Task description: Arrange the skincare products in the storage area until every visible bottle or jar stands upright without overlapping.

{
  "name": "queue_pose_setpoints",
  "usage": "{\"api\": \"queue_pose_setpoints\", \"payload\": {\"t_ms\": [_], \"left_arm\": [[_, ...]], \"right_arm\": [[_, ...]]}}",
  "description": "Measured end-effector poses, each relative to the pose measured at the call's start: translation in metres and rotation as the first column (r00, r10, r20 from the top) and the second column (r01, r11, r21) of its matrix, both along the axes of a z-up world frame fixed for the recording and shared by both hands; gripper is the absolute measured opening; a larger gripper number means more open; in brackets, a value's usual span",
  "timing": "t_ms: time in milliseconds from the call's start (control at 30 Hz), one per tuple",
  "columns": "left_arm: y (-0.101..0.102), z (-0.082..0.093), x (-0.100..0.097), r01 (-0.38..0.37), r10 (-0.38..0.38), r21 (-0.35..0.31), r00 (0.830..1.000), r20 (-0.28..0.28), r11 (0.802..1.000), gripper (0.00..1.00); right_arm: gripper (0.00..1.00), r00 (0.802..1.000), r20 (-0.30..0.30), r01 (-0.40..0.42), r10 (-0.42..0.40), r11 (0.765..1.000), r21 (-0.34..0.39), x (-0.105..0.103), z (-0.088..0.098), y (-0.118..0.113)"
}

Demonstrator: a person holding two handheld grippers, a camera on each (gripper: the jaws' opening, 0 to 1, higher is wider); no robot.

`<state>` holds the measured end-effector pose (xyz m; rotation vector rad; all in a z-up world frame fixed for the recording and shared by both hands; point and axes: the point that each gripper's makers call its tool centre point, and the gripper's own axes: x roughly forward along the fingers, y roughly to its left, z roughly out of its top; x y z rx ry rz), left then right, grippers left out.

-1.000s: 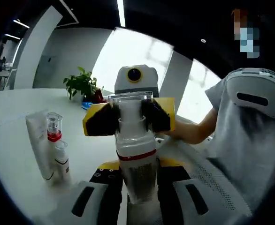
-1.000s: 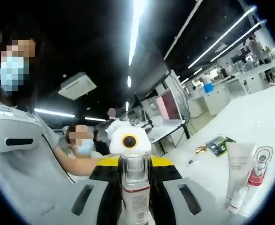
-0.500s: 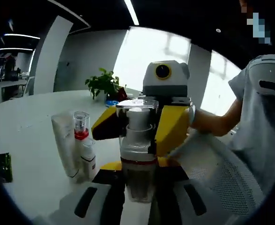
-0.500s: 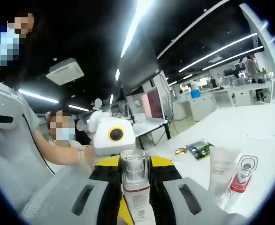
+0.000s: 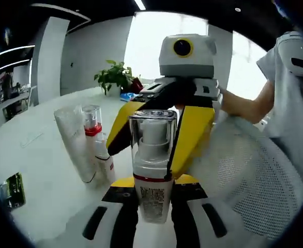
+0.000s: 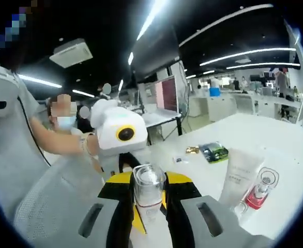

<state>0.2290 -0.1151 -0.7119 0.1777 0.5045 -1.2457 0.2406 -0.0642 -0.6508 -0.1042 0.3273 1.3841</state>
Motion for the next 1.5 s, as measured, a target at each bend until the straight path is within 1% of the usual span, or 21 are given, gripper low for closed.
{"api": "queue_pose_setpoints", "payload": {"t_ms": [67, 200, 233, 300, 400, 467, 500, 533, 600, 633, 700, 733, 767, 800, 833, 900, 1000, 1100, 1167, 1367, 1500], "left_arm": [[0.000, -0.007, -0.005, 0.022, -0.023, 0.043, 1.000, 0.009, 0.999, 0.18], [-0.003, -0.013, -0.015, 0.080, -0.083, 0.084, 0.996, 0.032, 0.993, 0.18], [-0.003, -0.014, -0.016, 0.079, -0.081, 0.087, 0.996, 0.026, 0.993, 0.18], [-0.003, -0.020, -0.015, 0.081, -0.087, 0.113, 0.995, 0.042, 0.990, 0.18], [-0.002, -0.028, -0.011, 0.077, -0.082, 0.133, 0.996, 0.035, 0.988, 0.19], [0.000, -0.035, -0.009, 0.066, -0.075, 0.176, 0.996, 0.046, 0.982, 0.19], [0.001, -0.037, -0.008, 0.066, -0.077, 0.188, 0.996, 0.053, 0.980, 0.21], [0.003, -0.040, -0.007, 0.069, -0.087, 0.216, 0.994, 0.073, 0.974, 0.25], [0.004, -0.043, -0.005, 0.059, -0.079, 0.226, 0.994, 0.081, 0.972, 0.33], [0.005, -0.043, -0.004, 0.055, -0.077, 0.232, 0.994, 0.084, 0.971, 0.34], [0.008, -0.044, -0.001, 0.037, -0.063, 0.251, 0.993, 0.096, 0.967, 0.30], [0.010, -0.046, 0.001, 0.030, -0.055, 0.257, 0.994, 0.092, 0.966, 0.25], [0.011, -0.048, 0.001, 0.027, -0.050, 0.265, 0.996, 0.080, 0.964, 0.23], [0.012, -0.049, 0.002, 0.025, -0.049, 0.265, 0.995, 0.085, 0.964, 0.22], [0.012, -0.052, 0.002, 0.028, -0.054, 0.275, 0.994, 0.091, 0.961, 0.22], [0.011, -0.055, 0.001, 0.036, -0.062, 0.285, 0.995, 0.083, 0.958, 0.23], [0.012, -0.061, -0.001, 0.044, -0.068, 0.299, 0.995, 0.069, 0.953, 0.22], [0.011, -0.067, -0.002, 0.045, -0.071, 0.327, 0.995, 0.067, 0.944, 0.21], [0.014, -0.067, -0.001, 0.046, -0.073, 0.329, 0.995, 0.069, 0.943, 0.21], [0.014, -0.068, -0.001, 0.046, -0.072, 0.331, 0.995, 0.066, 0.942, 0.20], [0.016, -0.070, -0.001, 0.043, -0.070, 0.347, 0.996, 0.063, 0.937, 0.20]], "right_arm": [[0.23, 1.000, 0.011, -0.020, 0.020, 0.999, -0.034, -0.003, -0.006, -0.001], [0.21, 0.998, -0.020, -0.062, 0.061, 0.995, -0.077, -0.011, -0.014, -0.002], [0.21, 0.998, -0.016, -0.066, 0.065, 0.994, -0.090, -0.011, -0.016, -0.003], [0.21, 0.997, -0.008, -0.071, 0.071, 0.990, -0.124, -0.011, -0.022, -0.004], [0.21, 0.996, 0.019, -0.084, 0.088, 0.983, -0.164, -0.017, -0.029, -0.004], [0.20, 0.994, 0.040, -0.089, 0.099, 0.976, -0.197, -0.017, -0.034, -0.004], [0.20, 0.994, 0.044, -0.086, 0.098, 0.973, -0.215, -0.017, -0.037, -0.005], [0.20, 0.993, 0.049, -0.091, 0.105, 0.969, -0.230, -0.018, -0.039, -0.006], [0.20, 0.993, 0.057, -0.084, 0.101, 0.965, -0.250, -0.016, -0.043, -0.008], [0.20, 0.994, 0.058, -0.079, 0.097, 0.962, -0.260, -0.014, -0.044, -0.009], [0.20, 0.994, 0.060, -0.074, 0.094, 0.959, -0.275, -0.013, -0.047, -0.011], [0.20, 0.994, 0.065, -0.071, 0.093, 0.956, -0.285, -0.013, -0.049, -0.012], [0.20, 0.993, 0.076, -0.064, 0.091, 0.951, -0.304, -0.011, -0.053, -0.013], [0.20, 0.993, 0.074, -0.064, 0.091, 0.948, -0.311, -0.011, -0.054, -0.014], [0.20, 0.993, 0.070, -0.063, 0.090, 0.946, -0.319, -0.012, -0.057, -0.014], [0.21, 0.994, 0.063, -0.068, 0.094, 0.942, -0.330, -0.013, -0.060, -0.013], [0.21, 0.993, 0.063, -0.073, 0.102, 0.931, -0.358, -0.013, -0.068, -0.013], [0.21, 0.990, 0.068, -0.087, 0.122, 0.919, -0.384, -0.017, -0.074, -0.012], [0.21, 0.990, 0.063, -0.095, 0.129, 0.916, -0.389, -0.017, -0.076, -0.012], [0.21, 0.989, 0.059, -0.100, 0.135, 0.909, -0.404, -0.017, -0.080, -0.014], [0.21, 0.986, 0.066, -0.108, 0.150, 0.898, -0.427, -0.019, -0.086, -0.014]]}}
